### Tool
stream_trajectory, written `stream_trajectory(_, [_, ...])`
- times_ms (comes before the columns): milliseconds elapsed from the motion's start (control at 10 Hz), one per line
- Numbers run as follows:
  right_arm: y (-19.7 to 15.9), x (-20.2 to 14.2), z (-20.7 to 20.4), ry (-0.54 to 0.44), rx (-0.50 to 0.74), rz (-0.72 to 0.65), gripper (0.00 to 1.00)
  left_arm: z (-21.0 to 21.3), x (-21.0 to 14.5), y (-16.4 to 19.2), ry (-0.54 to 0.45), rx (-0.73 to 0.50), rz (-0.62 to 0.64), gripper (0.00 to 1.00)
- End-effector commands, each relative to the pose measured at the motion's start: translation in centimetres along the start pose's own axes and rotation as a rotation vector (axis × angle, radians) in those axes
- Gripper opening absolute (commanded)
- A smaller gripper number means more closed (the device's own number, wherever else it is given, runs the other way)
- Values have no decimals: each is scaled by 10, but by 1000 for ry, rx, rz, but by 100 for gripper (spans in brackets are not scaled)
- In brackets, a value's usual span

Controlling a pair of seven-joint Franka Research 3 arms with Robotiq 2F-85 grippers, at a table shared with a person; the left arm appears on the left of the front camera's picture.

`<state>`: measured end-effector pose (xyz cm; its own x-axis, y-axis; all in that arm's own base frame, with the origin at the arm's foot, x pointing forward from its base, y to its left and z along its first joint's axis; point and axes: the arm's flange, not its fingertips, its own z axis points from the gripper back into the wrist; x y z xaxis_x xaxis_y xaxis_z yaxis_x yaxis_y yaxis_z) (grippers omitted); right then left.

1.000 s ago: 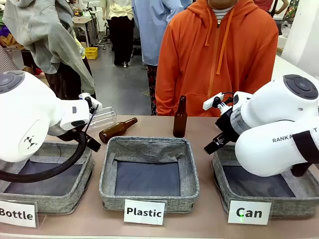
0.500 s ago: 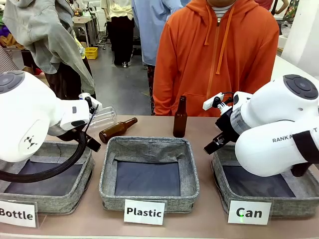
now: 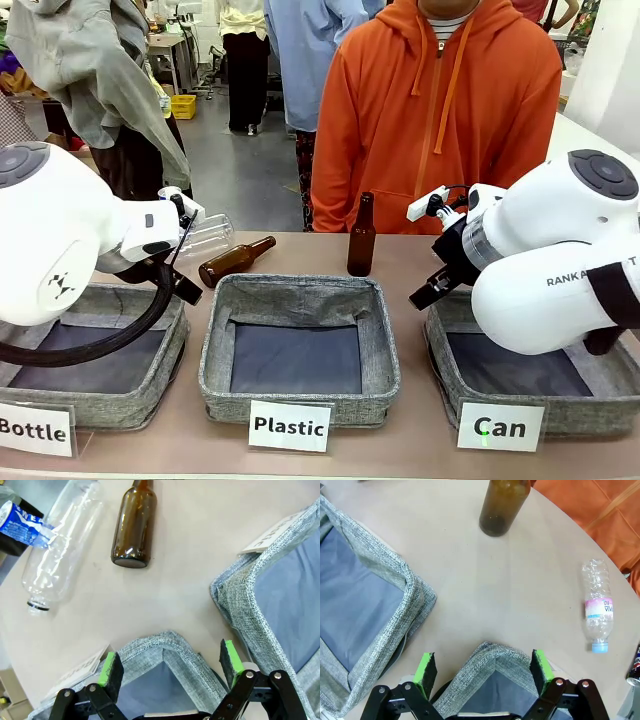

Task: Sort the can waste into the basket.
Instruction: Pick up the can waste from the table and place it in the right Fabric basket.

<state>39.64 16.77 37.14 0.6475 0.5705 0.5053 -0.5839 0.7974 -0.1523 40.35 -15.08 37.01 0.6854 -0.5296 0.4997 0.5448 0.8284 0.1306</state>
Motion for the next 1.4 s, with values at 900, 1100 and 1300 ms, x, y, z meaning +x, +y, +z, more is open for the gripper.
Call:
stream_trajectory(900, [-78,-105,188,-262,698,-618,100,202,-95,91,-265,-710,158,100])
stream_trajectory(1100, [-126,-167,168,-347,845,-814,100,187,-173,163,-470,-901,409,100])
stream_trajectory(1300, [-162,-214,143,-418,906,-1009,100,165,-227,202,-616,-976,677,100])
